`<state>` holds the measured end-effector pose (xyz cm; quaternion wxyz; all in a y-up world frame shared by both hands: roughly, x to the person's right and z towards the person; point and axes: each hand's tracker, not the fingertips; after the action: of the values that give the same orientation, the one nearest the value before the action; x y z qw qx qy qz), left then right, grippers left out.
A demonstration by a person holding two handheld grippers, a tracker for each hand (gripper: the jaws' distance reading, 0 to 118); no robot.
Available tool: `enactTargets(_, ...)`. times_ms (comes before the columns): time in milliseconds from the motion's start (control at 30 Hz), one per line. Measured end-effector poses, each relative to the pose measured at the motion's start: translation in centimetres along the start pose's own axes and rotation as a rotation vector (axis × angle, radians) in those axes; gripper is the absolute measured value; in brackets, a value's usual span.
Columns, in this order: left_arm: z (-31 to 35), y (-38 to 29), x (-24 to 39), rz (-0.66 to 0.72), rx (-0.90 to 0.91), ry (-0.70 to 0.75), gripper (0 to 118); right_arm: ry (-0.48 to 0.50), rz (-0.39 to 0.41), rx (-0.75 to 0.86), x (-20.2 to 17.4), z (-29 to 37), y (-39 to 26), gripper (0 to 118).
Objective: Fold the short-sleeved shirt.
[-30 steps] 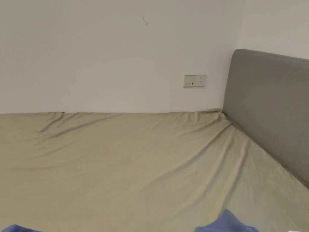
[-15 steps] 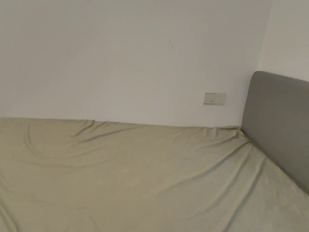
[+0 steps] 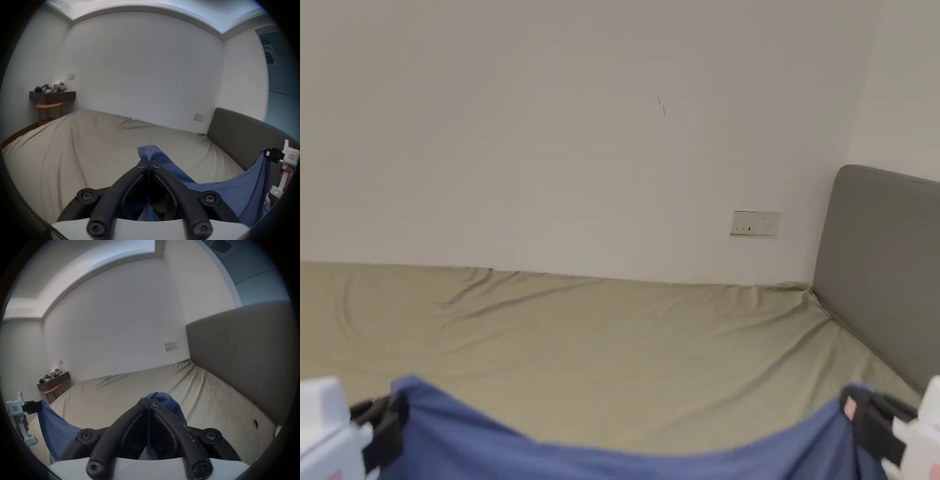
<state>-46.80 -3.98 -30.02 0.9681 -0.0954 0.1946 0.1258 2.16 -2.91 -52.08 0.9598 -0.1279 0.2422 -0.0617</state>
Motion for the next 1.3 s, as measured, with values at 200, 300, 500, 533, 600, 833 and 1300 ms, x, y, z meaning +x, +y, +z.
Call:
enactTargets(200, -3.7, 12.7, 2.0, 0.004, 0.283, -0.011, 0, -0.043, 0.059, 0.29, -2.1, -3.8, 11.2, 3)
enactTargets(300, -1.4, 17.8, 2.3, 0.052, 0.423, -0.057, 0, -0.008, 0.062, 0.431, -3.1, -1.7, 16.4, 3)
enactTargets(500, 4.5, 18.7, 2.2, 0.007, 0.548, -0.063, 0, 0.047, 0.109, 0.573, -4.0, 4.1, 19.5, 2)
enactTargets(533, 5.1, 18.0, 2.0, 0.009, 0.544, -0.067, 0, 0.058, 0.118, 0.569, -3.9, 4.9, 19.1, 2)
enactTargets(600, 6.1, 15.8, 1.6, 0.033, 0.507, -0.073, 0, 0.063, 0.13, 0.536, -4.1, 6.0, 17.4, 2)
enactTargets(833, 8.4, 2.5, 0.0, 0.08, 0.243, -0.059, 0, 0.037, 0.201, 0.298, -2.8, 10.1, 3.5, 2)
enactTargets(1300, 17.8, -18.1, -5.9, 0.087, -0.422, 0.046, 0, -0.022, 0.196, -0.319, 2.7, 22.4, -19.7, 3)
